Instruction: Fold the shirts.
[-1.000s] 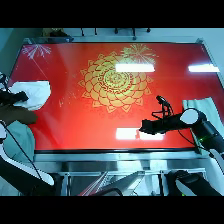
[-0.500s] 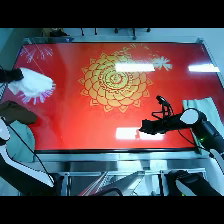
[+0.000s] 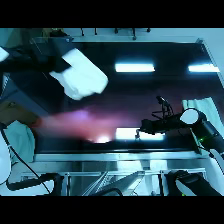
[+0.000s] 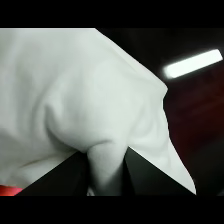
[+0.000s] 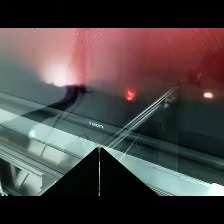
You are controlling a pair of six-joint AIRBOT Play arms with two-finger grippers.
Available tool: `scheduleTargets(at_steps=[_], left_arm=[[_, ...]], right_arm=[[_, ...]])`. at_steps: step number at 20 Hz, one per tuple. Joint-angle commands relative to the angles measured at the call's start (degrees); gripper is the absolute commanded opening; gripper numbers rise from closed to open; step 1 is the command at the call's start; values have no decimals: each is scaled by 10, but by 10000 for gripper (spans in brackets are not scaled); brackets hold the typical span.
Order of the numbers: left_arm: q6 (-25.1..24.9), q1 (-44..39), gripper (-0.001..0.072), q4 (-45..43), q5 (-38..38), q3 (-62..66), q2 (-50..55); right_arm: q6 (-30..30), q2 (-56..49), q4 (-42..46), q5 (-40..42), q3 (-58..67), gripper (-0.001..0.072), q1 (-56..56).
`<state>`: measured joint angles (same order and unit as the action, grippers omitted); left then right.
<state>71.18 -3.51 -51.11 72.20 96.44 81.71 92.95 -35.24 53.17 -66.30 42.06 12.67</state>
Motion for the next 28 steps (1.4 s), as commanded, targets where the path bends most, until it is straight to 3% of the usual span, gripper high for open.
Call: scheduleTargets(at_steps=[1, 5, 6, 7, 8, 11, 14, 15, 16, 17, 20, 23, 28], left_arm=[[0, -134, 23, 13, -38, -119, -15], [0, -254, 30, 12, -124, -206, 33], [1, -268, 324, 12, -124, -207, 48], [14, -271, 685, 11, -114, -198, 59], [39, -263, 702, 11, -93, -178, 68], [55, -202, 702, 10, -14, -124, 62], [60, -124, 702, 11, 12, -170, 28], [60, -106, 702, 11, 9, -209, 16], [58, -92, 702, 12, -4, -257, 5], [57, -81, 702, 13, -27, -303, -2], [4, -81, 702, 72, -123, -419, 7], [-80, -94, 702, 203, -203, -440, 53], [-96, -103, 700, 242, -191, -347, 152]], right_arm=[[0, 0, -9, 7, 0, 22, 0], [0, 0, -10, 19, 0, 22, 0], [1, 0, -10, 17, 1, 22, 0], [0, 0, -9, 13, 3, 21, -1], [0, 0, -8, 0, 11, 21, -8], [-18, 0, -3, -39, 58, 22, -71], [-53, 0, -3, -34, 75, 38, -170], [-65, -3, -3, -34, 75, 194, -197], [-76, -8, -3, -33, 74, 444, -221], [-77, -14, -3, -30, 74, 533, -240], [-90, -52, -4, -9, 74, 526, -258], [-173, -119, -40, 19, 74, 526, -253], [-321, -245, -222, 29, 74, 525, -250]])
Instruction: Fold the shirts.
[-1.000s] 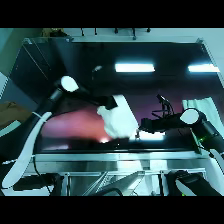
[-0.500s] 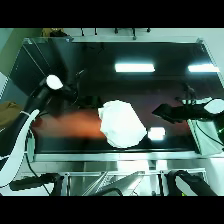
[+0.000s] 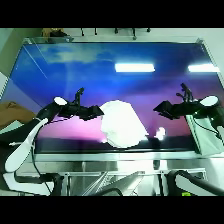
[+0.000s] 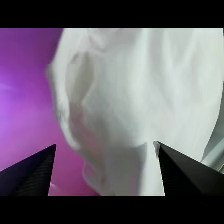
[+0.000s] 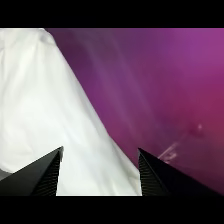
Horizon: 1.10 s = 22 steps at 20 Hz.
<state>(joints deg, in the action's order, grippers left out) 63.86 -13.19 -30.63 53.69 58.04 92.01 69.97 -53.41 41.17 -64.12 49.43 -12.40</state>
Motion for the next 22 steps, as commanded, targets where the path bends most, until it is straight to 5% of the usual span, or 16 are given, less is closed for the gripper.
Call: scheduleTargets(at_steps=[1, 3, 6, 11, 12, 14, 22], left_arm=[[-23, -11, 566, 38, -1, 56, 65], [-23, -20, 272, 37, 2, 88, 86], [-23, -22, 21, 30, 6, 124, 96], [-23, -7, 20, 27, 63, 170, 96], [-21, -7, 20, 27, 74, 177, 96], [-18, -7, 20, 27, 96, 193, 96], [33, -7, 19, 28, 156, 419, -54]], right_arm=[[-106, -83, -119, 8, 0, 525, 7], [-118, -117, -123, 8, 0, 525, 26], [-143, -159, -129, 16, 1, 525, 65], [-208, -197, -212, 27, 2, 484, 124], [-219, -202, -228, 28, 2, 370, 129], [-252, -203, -262, 22, 5, 30, 131], [-216, -92, -273, -55, 270, 21, 128]])
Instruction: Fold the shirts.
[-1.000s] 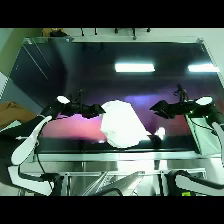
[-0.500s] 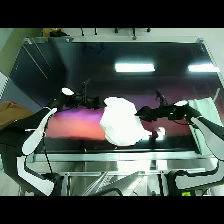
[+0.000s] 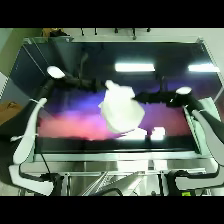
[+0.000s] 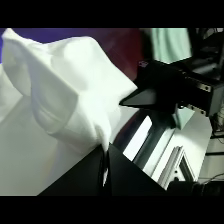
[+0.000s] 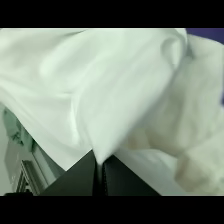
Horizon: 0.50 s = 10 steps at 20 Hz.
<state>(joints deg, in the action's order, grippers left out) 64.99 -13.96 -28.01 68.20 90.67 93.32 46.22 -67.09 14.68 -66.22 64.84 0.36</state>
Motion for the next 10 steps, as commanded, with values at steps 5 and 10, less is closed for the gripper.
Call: scheduleTargets(at_steps=[5, 10], left_arm=[[37, 1, 20, -10, -29, 320, -210], [25, 1, 21, -73, -119, 217, -412]], right_arm=[[35, 133, 5, -32, 396, 21, 1], [35, 211, 91, 7, 508, 21, 1]])
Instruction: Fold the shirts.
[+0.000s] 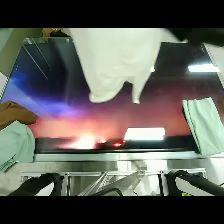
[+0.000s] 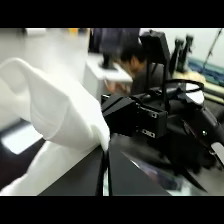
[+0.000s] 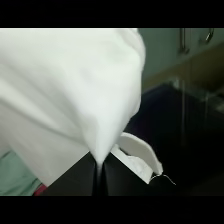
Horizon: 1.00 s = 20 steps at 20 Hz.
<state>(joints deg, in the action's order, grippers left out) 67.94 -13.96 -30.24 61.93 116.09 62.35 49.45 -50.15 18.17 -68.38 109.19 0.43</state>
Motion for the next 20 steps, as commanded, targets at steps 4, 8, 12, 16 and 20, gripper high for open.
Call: scheduleTargets(at_steps=[4, 8, 12, 16, 20], left_arm=[[-4, 1, 21, -131, -85, -150, -181], [-4, 1, 22, -138, -90, -257, -139], [-4, 1, 21, -146, -88, -352, -28], [2, 6, 21, -246, -77, -433, 92], [16, 86, 22, -269, -44, -464, 191]], right_arm=[[3, 36, 90, 31, 64, 21, 0], [19, -71, 91, -12, 63, 21, 7], [55, -240, 91, -78, 49, 22, 39], [65, -438, 91, -84, 27, 22, 100], [75, -541, 87, -76, 28, 303, 126]])
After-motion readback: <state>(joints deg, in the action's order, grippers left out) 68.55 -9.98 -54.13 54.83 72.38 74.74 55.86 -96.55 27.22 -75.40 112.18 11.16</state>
